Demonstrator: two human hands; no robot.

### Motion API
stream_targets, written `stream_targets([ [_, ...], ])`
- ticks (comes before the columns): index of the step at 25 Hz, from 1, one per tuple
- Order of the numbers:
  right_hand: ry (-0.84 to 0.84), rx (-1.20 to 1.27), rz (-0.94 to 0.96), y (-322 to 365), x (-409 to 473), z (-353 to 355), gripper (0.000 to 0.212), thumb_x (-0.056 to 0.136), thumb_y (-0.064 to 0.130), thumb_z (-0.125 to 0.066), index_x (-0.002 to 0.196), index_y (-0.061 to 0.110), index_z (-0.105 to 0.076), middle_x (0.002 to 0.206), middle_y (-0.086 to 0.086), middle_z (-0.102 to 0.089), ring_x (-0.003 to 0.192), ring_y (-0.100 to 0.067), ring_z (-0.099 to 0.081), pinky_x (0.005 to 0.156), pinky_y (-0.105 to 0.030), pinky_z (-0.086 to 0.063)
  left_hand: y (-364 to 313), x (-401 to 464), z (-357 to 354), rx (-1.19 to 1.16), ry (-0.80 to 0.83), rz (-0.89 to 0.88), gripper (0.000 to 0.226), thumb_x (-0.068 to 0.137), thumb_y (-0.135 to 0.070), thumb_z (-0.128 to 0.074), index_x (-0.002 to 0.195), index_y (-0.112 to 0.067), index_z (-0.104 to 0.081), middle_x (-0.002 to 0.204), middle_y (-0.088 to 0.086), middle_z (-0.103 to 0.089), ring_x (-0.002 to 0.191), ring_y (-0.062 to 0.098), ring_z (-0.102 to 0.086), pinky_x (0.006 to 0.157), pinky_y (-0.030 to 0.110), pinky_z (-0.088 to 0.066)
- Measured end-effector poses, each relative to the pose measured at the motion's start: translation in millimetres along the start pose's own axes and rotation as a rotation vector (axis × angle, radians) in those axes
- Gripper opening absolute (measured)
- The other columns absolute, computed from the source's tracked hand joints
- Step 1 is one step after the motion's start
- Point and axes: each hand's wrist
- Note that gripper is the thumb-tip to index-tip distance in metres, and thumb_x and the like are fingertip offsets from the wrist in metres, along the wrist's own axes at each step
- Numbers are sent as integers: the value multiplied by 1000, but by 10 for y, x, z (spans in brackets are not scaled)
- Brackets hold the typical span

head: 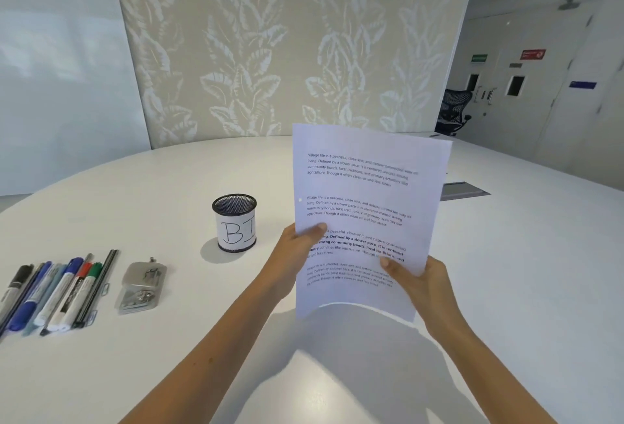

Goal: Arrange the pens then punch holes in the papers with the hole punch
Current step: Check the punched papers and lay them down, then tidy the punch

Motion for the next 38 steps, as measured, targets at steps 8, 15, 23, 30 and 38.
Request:
stream_targets([
  [8,-7,-498,227,571,423,448,13,81,20,-72,94,19,-72,81,2,-73,70,-16,-66,61,-19,-48,-640,325,301,636,-240,-638,98,73,-47,-69,147,-13,-15,150,11,-26,137,23,-30,112,37,-25],
  [15,233,-982,434,1377,557,517,4,81,21,-71,82,25,-72,73,2,-68,65,-1,-56,56,-10,-41,-1128,340,426,735,222,-456,45,79,-44,-71,119,-25,-61,117,1,-68,104,15,-66,95,43,-49],
  [23,-122,-344,510,1450,635,903,16,75,36,-72,87,25,-68,72,21,-70,68,4,-62,63,-11,-48,-852,219,355,387,77,-441,22,91,-33,-59,102,-17,-70,102,0,-74,95,20,-70,89,45,-54],
  [30,22,137,210,605,391,621,29,70,14,-70,99,18,-68,99,11,-75,92,-11,-70,74,-26,-57,-376,74,233,172,66,-388,21,95,-24,-53,111,-18,-65,109,1,-71,101,20,-67,87,37,-54],
  [38,-81,56,-10,118,234,508,24,70,12,-79,92,15,-70,87,6,-77,80,-21,-73,66,-33,-57,-7,26,288,275,107,-199,25,89,-25,-63,113,-20,-66,112,1,-72,103,19,-68,95,45,-51],
])
Point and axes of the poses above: each hand's wrist, its own x-axis towards the middle knuckle, its own z-axis out of the back of the hand, y = z × x
